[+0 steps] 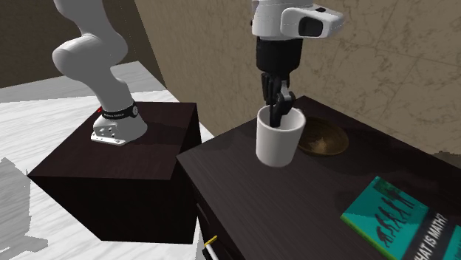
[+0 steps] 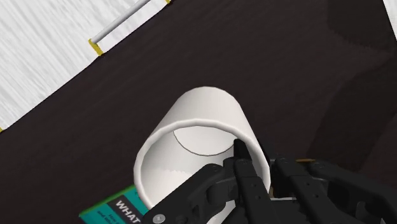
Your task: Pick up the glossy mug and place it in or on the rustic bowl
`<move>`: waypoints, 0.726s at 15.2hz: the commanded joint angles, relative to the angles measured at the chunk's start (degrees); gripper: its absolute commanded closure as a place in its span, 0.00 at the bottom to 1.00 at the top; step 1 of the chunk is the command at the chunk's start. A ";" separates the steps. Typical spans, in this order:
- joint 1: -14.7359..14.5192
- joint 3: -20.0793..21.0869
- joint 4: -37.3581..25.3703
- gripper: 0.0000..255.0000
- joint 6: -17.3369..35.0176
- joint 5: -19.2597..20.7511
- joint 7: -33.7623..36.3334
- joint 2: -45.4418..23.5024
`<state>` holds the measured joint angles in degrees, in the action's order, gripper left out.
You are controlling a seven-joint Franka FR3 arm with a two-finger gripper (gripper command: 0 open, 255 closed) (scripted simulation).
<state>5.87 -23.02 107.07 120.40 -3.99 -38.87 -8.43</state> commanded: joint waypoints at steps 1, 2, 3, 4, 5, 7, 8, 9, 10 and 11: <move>-1.18 0.98 -2.40 1.00 -0.92 -0.23 2.26 -1.54; -1.75 1.45 -3.64 1.00 -1.36 -0.34 3.33 -2.37; -2.30 1.90 -4.96 1.00 -1.83 -0.47 4.37 -3.24; -2.85 2.33 -6.36 1.00 -2.33 -0.60 5.40 -4.17; -3.38 2.76 -7.83 1.00 -2.87 -0.74 6.42 -5.14; -4.39 3.57 -11.05 1.00 -4.05 -1.03 8.39 -7.25; -4.88 3.96 -12.80 1.00 -4.69 -1.19 9.34 -8.38; -5.35 4.33 -14.64 1.00 -5.38 -1.35 10.29 -9.57; -5.79 4.70 -16.59 1.00 -6.12 -1.51 11.22 -10.82; -6.20 5.06 -18.66 1.00 -6.90 -1.67 12.14 -12.13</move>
<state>-0.02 -18.28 90.35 114.16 -5.45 -27.53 -19.26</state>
